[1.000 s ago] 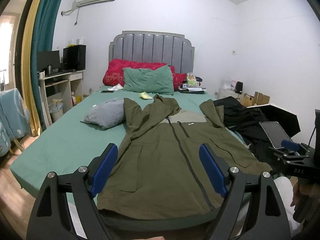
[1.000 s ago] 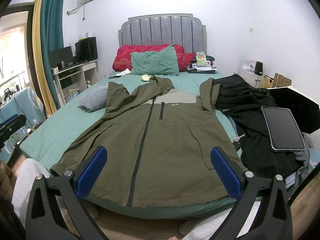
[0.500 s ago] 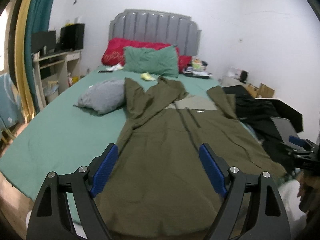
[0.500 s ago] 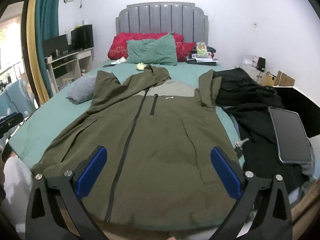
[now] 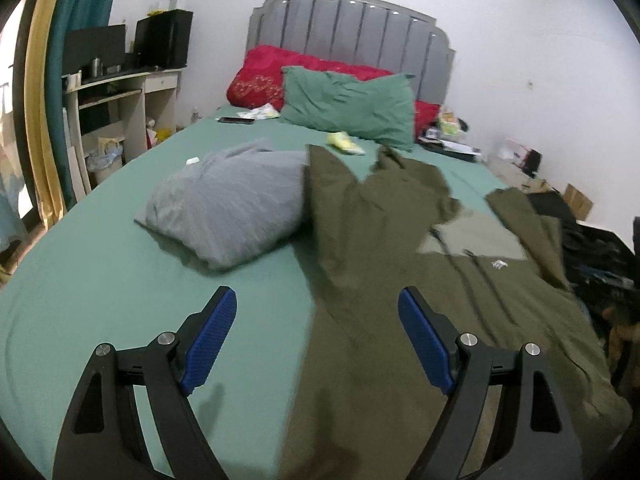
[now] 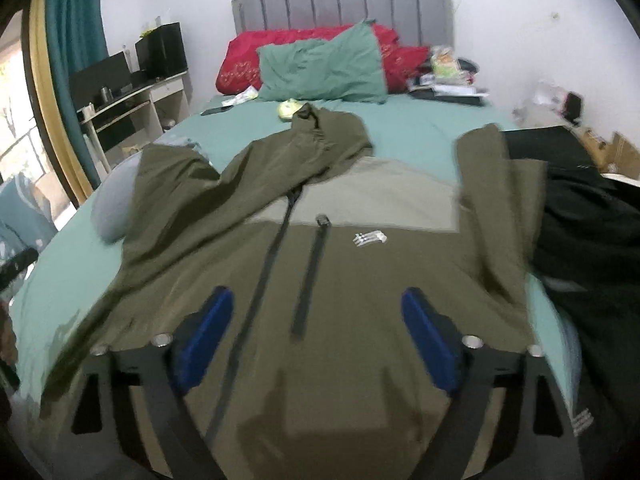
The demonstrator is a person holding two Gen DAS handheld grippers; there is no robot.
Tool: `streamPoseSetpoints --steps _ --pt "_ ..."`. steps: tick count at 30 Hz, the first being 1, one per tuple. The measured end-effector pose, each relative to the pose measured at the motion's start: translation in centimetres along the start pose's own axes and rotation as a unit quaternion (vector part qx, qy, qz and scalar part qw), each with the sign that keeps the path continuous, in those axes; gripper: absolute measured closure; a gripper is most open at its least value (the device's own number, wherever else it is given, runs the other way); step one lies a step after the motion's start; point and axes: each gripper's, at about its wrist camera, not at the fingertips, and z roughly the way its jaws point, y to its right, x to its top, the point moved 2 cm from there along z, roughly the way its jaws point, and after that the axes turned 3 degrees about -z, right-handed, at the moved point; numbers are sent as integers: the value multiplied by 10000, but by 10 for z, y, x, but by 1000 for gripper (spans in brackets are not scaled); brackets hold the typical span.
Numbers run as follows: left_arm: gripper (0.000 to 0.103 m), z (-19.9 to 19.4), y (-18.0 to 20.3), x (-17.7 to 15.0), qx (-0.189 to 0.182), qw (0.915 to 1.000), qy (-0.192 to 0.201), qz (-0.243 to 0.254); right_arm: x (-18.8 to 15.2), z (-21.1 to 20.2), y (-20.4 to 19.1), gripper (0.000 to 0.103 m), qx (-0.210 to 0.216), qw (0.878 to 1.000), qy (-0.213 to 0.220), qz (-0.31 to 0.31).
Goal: Fold large clothes
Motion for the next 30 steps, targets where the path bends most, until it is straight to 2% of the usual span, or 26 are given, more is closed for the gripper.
streamPoseSetpoints --steps 2,5,7,9,11,15,16,17,18,19,21,25,30 --pt "17 28 -18 9 142 9998 42 -149 20 40 0 31 48 10000 -55 25" --pt "17 62 -43 10 425 9987 -174 -215 52 108 -5 36 215 9997 -103 110" --pt "18 72 -63 3 638 9964 -288 -486 71 155 -9 37 292 9991 -249 170" --pt "18 77 -77 -5 683 9942 -442 -706 88 200 -9 37 309 9981 -372 375" --pt "18 81 -84 -5 667 9928 -568 -813 99 226 -4 37 204 9971 -430 594" --pt "18 81 -87 2 617 9932 -494 -850 109 276 -1 37 372 9888 -686 1273" --pt "18 80 -87 3 622 9930 -492 -871 108 285 -2 51 446 9858 -780 1421" --pt "18 78 -86 3 568 9931 -487 -903 108 285 -5 66 445 9858 -762 1426" --pt "18 79 -85 4 534 9933 -484 -909 111 278 -9 88 269 9884 -708 1315" --pt "18 79 -83 6 518 9935 -477 -889 116 272 -9 99 160 9902 -627 1240" --pt "18 75 -76 10 553 9945 -391 -798 127 235 -10 101 109 9938 -206 1088" --pt "18 71 -64 14 501 9959 -351 -670 142 160 -8 101 -318 9968 244 694" --pt "18 62 -47 15 222 9962 -424 -726 121 86 35 101 -1063 9917 224 688"
